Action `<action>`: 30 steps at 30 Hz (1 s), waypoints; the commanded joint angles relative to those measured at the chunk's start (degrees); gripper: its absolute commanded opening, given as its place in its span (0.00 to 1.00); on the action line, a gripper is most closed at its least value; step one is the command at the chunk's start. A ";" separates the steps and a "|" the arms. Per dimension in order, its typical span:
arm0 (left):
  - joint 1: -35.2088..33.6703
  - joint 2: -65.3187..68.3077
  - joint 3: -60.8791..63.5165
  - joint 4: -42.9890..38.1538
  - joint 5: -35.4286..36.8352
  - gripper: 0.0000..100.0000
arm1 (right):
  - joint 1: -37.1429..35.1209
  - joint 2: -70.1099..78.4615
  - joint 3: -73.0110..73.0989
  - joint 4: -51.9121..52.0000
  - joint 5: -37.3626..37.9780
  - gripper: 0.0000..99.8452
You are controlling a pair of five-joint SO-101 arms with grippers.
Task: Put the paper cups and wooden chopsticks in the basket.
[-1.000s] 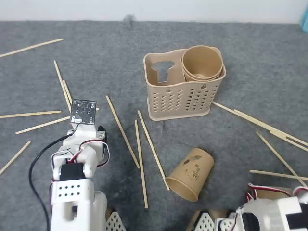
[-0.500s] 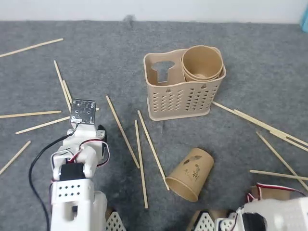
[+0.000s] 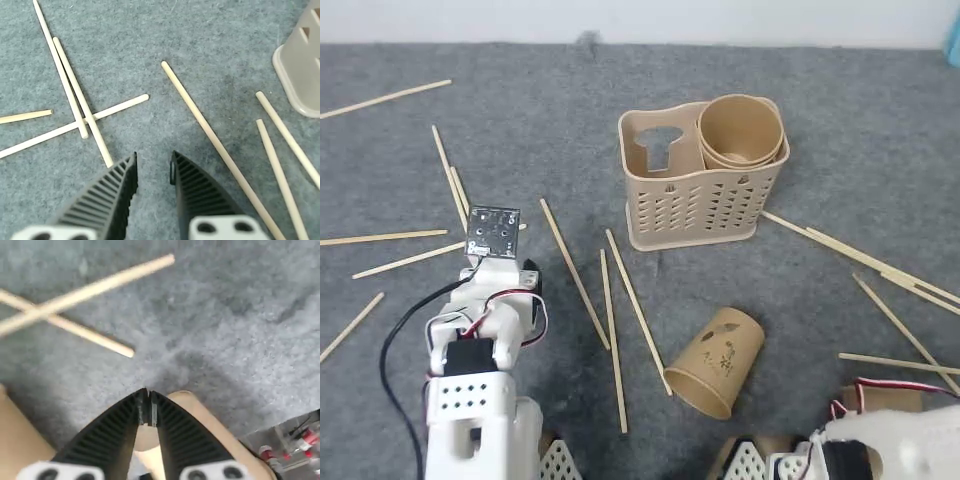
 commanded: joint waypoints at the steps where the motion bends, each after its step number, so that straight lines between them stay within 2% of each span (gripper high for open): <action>1: 0.53 -0.88 -0.04 -1.58 -0.26 0.10 | -4.88 -6.90 -6.59 6.11 -7.30 0.01; 8: 0.44 -0.88 -0.04 -1.58 -0.26 0.10 | -12.09 -13.67 -9.41 15.34 -19.60 0.01; 11: 0.44 -0.88 -0.04 -1.58 -0.26 0.10 | -12.35 -17.54 -9.23 15.52 -24.09 0.01; 16: 0.44 -0.88 -0.04 -1.58 -0.18 0.10 | -12.09 -26.24 -6.24 15.96 -27.34 0.01; 23: 0.44 -0.88 -0.04 -1.58 -0.18 0.10 | -15.43 -44.35 10.02 14.29 -27.60 0.01; 30: 0.44 -0.88 -0.04 -1.58 -0.18 0.10 | -20.97 -62.29 36.75 -1.63 -27.60 0.01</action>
